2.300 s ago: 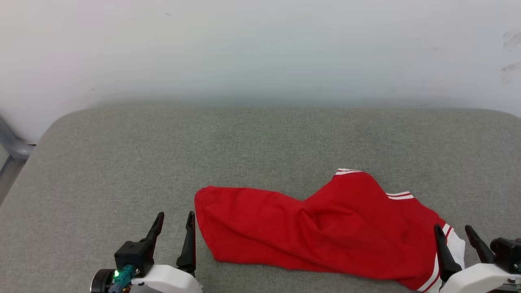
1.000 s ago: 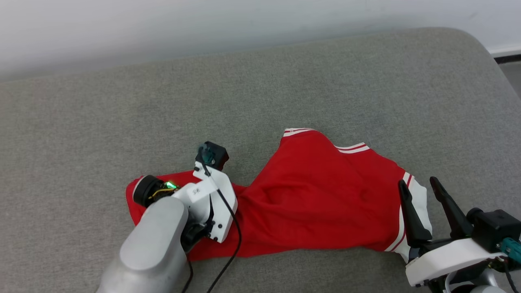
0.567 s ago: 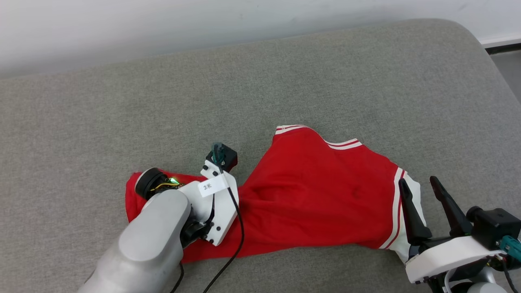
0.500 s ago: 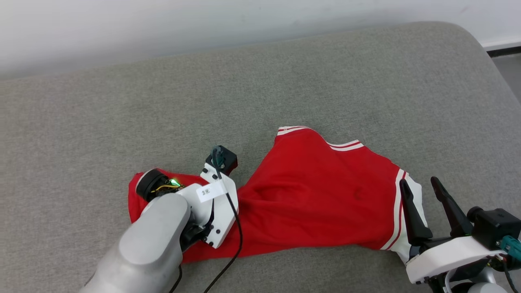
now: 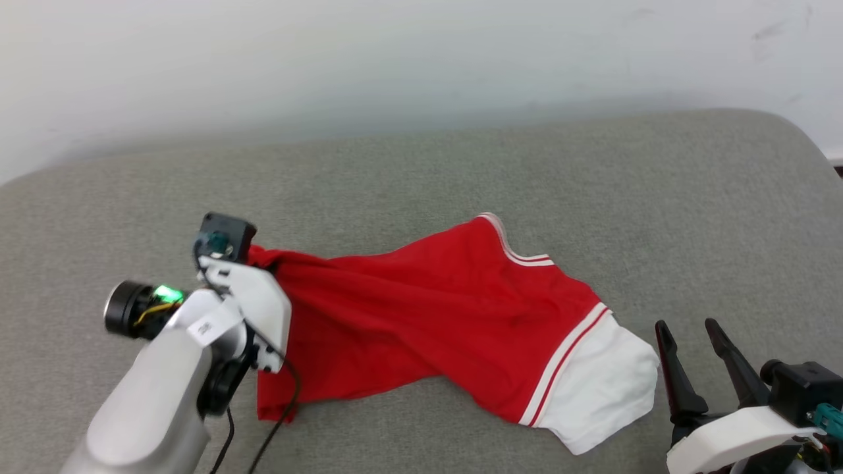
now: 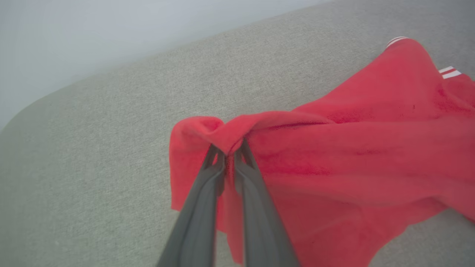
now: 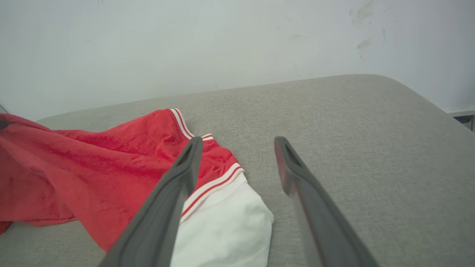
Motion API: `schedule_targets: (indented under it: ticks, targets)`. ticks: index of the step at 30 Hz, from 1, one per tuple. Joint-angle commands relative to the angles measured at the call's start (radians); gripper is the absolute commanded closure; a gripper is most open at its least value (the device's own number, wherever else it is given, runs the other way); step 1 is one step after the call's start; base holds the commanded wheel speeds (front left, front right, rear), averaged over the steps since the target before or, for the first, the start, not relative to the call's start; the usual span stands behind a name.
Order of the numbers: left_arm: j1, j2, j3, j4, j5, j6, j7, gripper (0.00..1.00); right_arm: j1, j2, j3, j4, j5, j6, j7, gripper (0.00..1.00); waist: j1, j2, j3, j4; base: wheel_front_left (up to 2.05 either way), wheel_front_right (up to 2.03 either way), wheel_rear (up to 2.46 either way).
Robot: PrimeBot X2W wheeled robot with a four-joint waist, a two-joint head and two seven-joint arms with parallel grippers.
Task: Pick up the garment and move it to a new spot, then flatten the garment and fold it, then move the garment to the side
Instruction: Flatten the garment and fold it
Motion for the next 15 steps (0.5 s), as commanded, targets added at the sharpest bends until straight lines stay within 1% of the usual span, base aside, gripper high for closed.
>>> schedule_targets:
  ticks: [1,5,8,11,14,15]
  targets:
    - [0.032,0.006,0.007,-0.024,-0.003,0.013,-0.009,1.00,0.011,0.001,-0.005,-0.004,-0.001,-0.001,0.003,0.00,-0.0001,0.0000,-0.027,0.028,0.00,0.00,0.00]
    - [0.185,0.050,0.063,-0.163,-0.038,0.094,-0.018,1.00,0.034,0.001,-0.009,-0.015,-0.003,-0.001,0.016,0.00,-0.0001,0.0000,-0.051,0.058,0.00,0.00,0.00]
    - [0.324,0.062,0.093,-0.248,-0.071,0.152,-0.012,1.00,0.049,0.001,-0.016,-0.023,-0.006,-0.001,0.025,0.00,-0.0001,0.0000,-0.065,0.078,0.00,0.00,0.00]
    - [0.461,0.054,0.101,-0.309,-0.105,0.198,-0.006,1.00,0.058,0.001,-0.020,-0.029,-0.007,-0.001,0.034,0.00,-0.0001,0.0000,-0.076,0.092,0.00,0.00,0.00]
    - [0.575,0.024,0.089,-0.332,-0.143,0.220,0.000,1.00,0.068,0.001,-0.015,-0.036,-0.009,-0.001,0.042,0.00,-0.0001,0.0000,-0.082,0.100,0.00,0.00,0.00]
    - [0.604,0.010,0.086,-0.333,-0.160,0.221,-0.002,1.00,0.068,0.001,-0.014,-0.038,-0.010,-0.001,0.047,0.00,-0.0001,0.0000,-0.083,0.101,0.00,0.00,0.00]
